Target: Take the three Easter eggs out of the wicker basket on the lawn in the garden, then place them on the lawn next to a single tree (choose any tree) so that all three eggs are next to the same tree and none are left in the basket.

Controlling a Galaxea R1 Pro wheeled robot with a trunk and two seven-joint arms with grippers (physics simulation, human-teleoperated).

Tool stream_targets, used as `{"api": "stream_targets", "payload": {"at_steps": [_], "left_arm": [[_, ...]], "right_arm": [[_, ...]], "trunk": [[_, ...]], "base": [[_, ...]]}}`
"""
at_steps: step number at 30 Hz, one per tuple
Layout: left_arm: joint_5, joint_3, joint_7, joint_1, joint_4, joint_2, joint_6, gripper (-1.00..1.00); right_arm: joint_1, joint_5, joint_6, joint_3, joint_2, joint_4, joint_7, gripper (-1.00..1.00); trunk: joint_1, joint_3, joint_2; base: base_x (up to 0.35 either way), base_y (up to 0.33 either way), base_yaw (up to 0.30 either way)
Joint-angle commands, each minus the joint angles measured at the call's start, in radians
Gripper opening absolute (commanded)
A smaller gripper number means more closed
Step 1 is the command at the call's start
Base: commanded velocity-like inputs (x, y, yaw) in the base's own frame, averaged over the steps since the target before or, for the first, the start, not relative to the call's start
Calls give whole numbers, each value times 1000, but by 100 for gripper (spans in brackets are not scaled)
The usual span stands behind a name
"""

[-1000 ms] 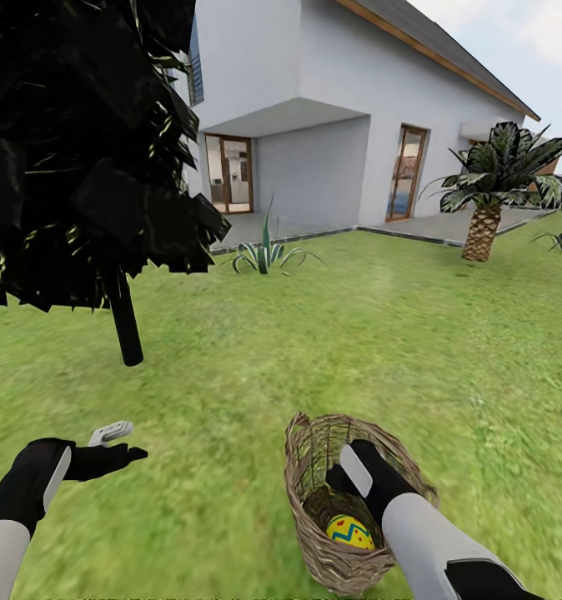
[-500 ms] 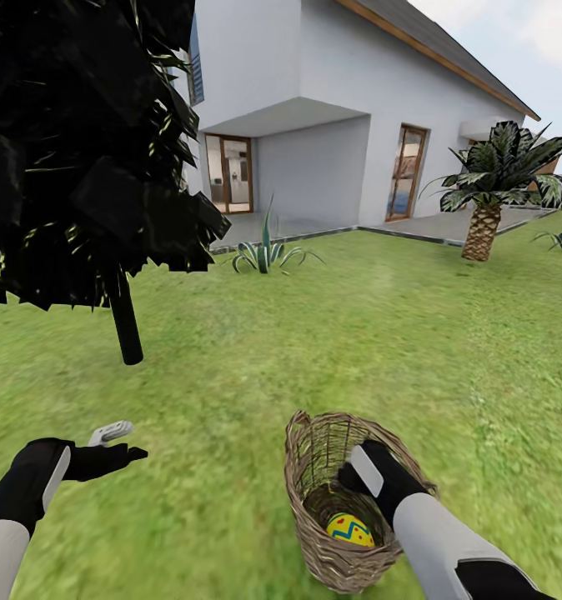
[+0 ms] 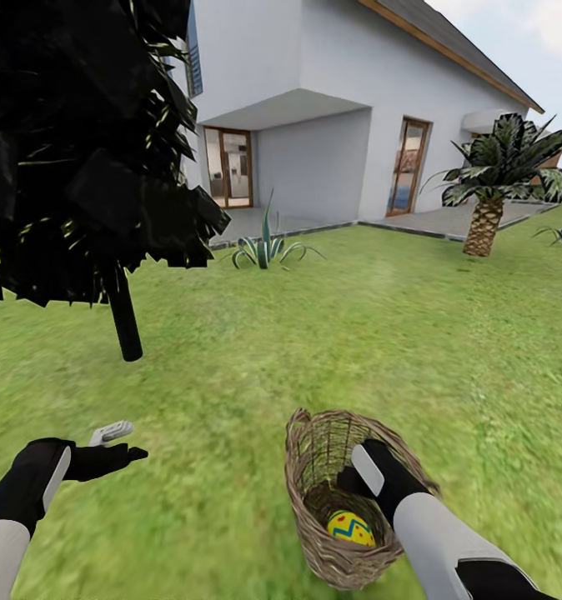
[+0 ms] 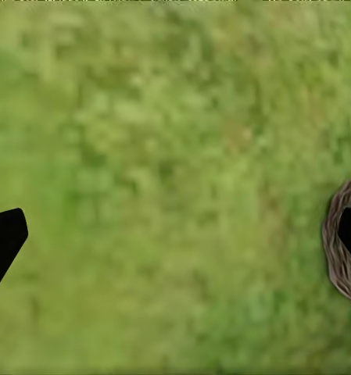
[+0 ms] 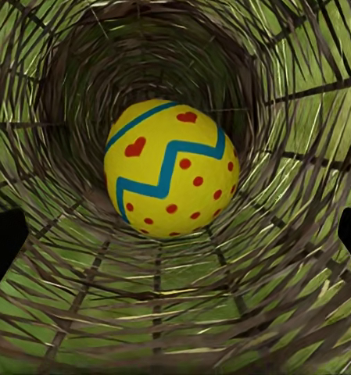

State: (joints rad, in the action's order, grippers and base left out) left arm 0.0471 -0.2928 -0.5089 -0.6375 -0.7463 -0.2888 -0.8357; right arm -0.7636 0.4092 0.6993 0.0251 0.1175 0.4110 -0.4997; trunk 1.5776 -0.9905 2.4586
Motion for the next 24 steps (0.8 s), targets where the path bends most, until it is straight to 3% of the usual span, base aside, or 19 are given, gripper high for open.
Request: {"api": "stream_targets", "payload": {"at_steps": [1,24], "left_arm": [[5,-3,-7,-1,-1,0,-5,100],[5,0,-5,-1,-1,0,-3,100]], "right_arm": [[0,8,4,3,1,2,-8,100],[0,8,12,2,0,5,-10,100]], "trunk": [[0,-3,0],[0,-40,0]], "base": [[144,59,0],[27,12,0]]}}
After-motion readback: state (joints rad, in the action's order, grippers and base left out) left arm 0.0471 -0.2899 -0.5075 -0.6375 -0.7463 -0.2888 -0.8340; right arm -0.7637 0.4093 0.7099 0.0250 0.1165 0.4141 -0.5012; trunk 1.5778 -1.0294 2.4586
